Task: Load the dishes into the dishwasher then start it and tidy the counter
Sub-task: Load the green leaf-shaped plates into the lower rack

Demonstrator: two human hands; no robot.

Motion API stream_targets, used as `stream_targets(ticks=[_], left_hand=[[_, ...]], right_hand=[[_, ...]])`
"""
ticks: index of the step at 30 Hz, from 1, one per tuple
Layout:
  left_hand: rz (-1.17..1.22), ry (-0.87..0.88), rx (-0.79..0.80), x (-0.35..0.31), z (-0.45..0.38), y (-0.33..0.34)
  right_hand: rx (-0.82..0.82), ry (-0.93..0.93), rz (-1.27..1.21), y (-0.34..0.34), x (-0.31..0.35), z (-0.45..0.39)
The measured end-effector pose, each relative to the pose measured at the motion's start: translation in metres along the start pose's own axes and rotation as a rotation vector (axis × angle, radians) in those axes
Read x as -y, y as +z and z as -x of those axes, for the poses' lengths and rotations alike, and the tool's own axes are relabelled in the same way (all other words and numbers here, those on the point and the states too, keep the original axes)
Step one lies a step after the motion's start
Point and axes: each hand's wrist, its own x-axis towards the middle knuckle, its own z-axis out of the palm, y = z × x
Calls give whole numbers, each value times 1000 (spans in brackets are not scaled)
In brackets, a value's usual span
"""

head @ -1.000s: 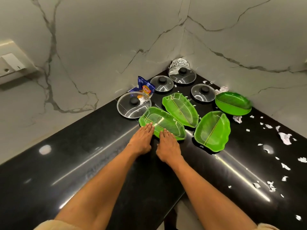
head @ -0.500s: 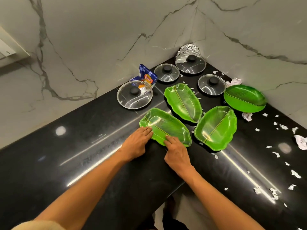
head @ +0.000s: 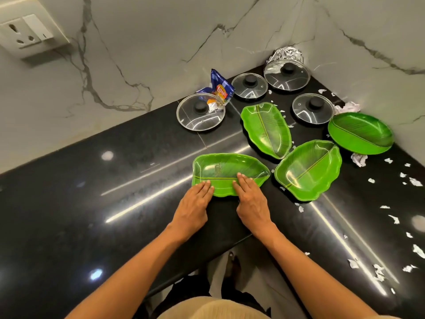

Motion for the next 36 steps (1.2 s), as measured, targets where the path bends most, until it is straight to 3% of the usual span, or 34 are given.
stream_targets(ticks=[5, 12, 22, 36], left_hand=[[0, -77, -67, -12, 24, 0], [23, -29, -157, -8, 29, -9], [178, 230, -413, 0, 81, -26], [316, 609, -440, -19, 218, -27]], right_hand=[[4, -146, -6, -1, 2, 18], [-182, -177, -72, -13, 19, 39], [-323, -139, 26, -37, 72, 104], [-371, 99, 152, -32, 180, 275]])
